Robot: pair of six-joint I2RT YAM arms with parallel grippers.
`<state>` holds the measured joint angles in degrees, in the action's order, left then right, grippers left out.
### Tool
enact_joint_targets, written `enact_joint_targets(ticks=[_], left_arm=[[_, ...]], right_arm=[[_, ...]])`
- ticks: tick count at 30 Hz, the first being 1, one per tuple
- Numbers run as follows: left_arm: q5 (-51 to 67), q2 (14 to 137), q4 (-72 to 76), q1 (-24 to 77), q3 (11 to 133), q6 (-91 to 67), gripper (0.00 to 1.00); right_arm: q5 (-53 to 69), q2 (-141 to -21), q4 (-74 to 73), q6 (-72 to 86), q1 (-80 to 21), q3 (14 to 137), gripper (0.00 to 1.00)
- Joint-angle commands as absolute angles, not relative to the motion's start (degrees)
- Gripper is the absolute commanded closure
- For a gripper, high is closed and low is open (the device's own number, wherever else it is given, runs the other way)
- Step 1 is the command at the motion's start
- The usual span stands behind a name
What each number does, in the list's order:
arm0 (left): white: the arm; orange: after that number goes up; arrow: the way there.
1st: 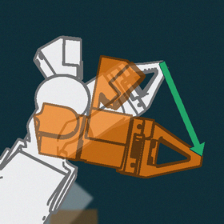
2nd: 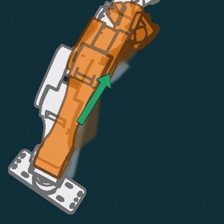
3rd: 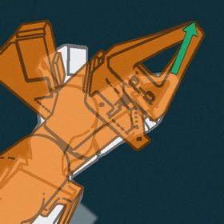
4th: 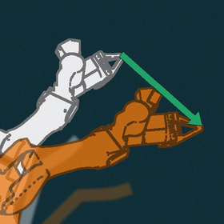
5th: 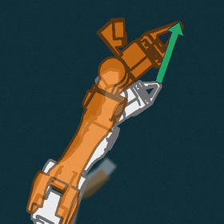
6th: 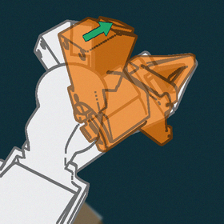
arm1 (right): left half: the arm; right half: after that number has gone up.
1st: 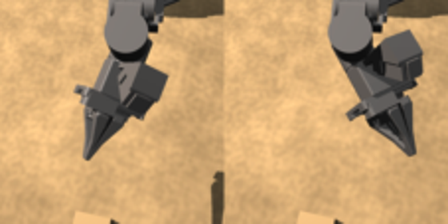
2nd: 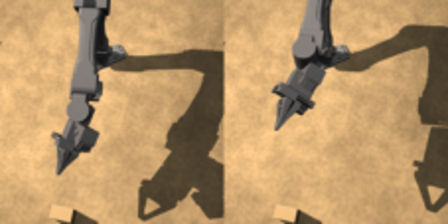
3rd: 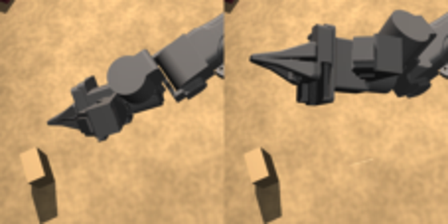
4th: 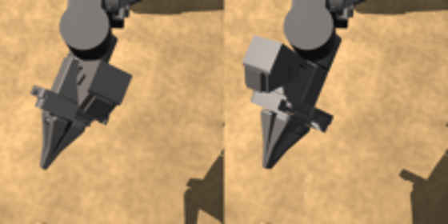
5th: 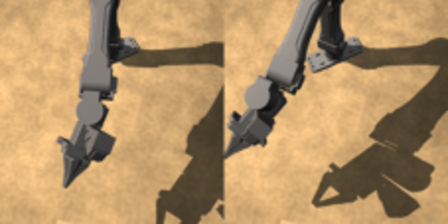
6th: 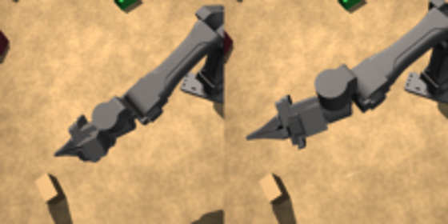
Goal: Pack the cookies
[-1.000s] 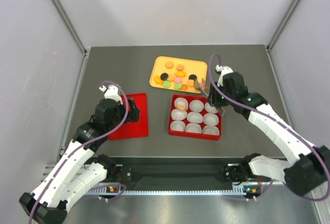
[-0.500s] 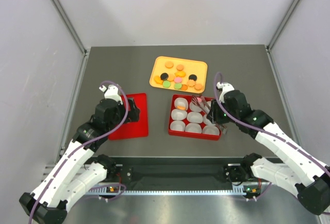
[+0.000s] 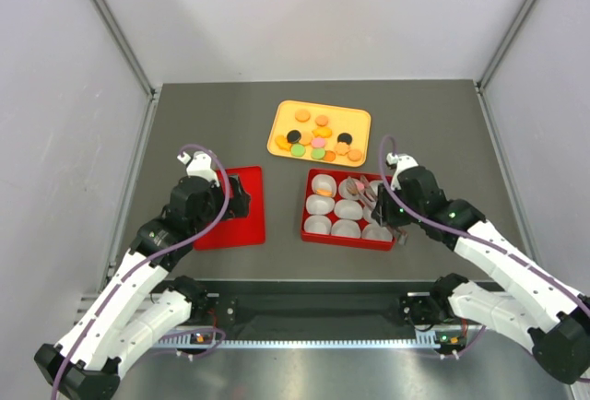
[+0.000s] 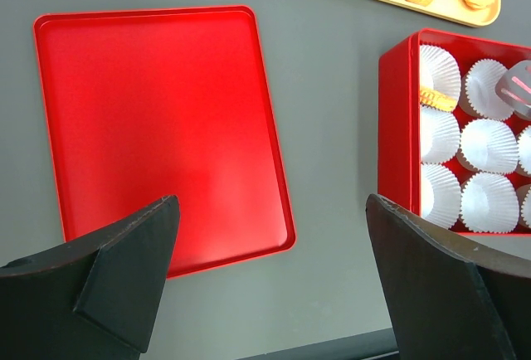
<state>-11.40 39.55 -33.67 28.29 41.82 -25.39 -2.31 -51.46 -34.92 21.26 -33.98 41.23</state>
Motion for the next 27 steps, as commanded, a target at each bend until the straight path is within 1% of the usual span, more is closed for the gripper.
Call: enact_joint_targets(ticks=[1,11,13,20,24,27], left_arm=[[-11.60,39.64,-32.61,28.56,41.84,-25.49,0.01],[-11.69,39.73,-32.61,28.65,41.92,-25.49,0.01],[-11.69,39.73,-32.61,28.65,41.92,-25.49,0.01],[-11.78,39.73,-32.69,28.92,42.01,-25.49,0.01],[-11.69,39.82,-32.52,29.00,41.92,-25.49,0.01],[-11.51,39.81,-32.61,29.00,41.92,-25.40,0.01]], right_arm=[[-3.60,-51.94,-31.03,22.06,-34.72,41.75,0.63],[-3.52,-52.91,-29.36,22.76,-34.98,41.22,0.54],[-3.69,-52.91,-29.44,22.68,-34.98,41.31,0.51],[-2.73,-51.07,-33.39,21.19,-34.98,44.81,0.52],[-2.55,-49.13,-39.54,19.08,-34.89,53.76,0.53],[-3.69,-52.36,-40.25,17.58,-34.37,57.82,0.53]])
